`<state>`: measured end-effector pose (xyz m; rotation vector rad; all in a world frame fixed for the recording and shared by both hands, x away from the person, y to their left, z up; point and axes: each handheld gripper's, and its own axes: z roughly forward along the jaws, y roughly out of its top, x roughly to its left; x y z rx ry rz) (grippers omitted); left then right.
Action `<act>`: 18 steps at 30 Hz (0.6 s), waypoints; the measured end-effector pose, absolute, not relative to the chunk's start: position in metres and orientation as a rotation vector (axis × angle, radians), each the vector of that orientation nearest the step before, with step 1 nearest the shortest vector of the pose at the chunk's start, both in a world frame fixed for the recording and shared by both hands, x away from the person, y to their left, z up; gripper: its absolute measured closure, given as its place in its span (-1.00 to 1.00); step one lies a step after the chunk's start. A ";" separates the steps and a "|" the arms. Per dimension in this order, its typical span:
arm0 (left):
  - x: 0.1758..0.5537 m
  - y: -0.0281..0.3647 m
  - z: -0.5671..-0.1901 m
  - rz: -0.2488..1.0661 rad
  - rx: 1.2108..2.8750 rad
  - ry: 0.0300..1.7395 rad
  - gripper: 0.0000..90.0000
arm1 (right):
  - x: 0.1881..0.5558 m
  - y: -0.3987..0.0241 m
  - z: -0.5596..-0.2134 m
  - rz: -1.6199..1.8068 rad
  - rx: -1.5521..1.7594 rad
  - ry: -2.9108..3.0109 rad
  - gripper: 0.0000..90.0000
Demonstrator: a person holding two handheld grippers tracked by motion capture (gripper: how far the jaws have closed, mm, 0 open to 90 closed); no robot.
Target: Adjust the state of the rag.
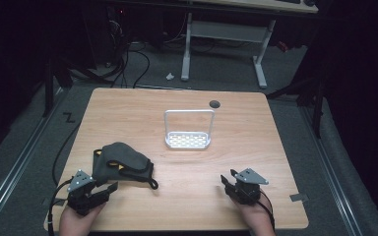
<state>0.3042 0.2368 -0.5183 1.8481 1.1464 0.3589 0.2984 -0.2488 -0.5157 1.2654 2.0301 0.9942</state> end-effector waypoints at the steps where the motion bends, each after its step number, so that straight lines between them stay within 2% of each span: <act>1: 0.305 0.237 -0.518 0.366 1.842 1.151 0.08 | 0.298 -0.249 -0.516 0.988 1.261 2.035 0.22; 10: 0.304 0.241 -0.514 0.437 1.837 1.146 0.11 | 0.298 -0.248 -0.518 0.975 1.259 2.041 0.19; 13: 0.304 0.245 -0.512 0.471 1.832 1.160 0.40 | 0.299 -0.247 -0.518 0.973 1.267 2.039 0.18; 14: 0.305 0.247 -0.510 0.479 1.825 1.172 0.66 | 0.299 -0.246 -0.518 0.974 1.265 2.042 0.18; 15: 0.307 0.249 -0.509 0.496 1.823 1.178 0.79 | 0.299 -0.245 -0.518 0.973 1.261 2.045 0.18; 18: 0.319 0.253 -0.507 0.523 1.800 1.224 0.95 | 0.300 -0.244 -0.519 0.969 1.258 2.051 0.17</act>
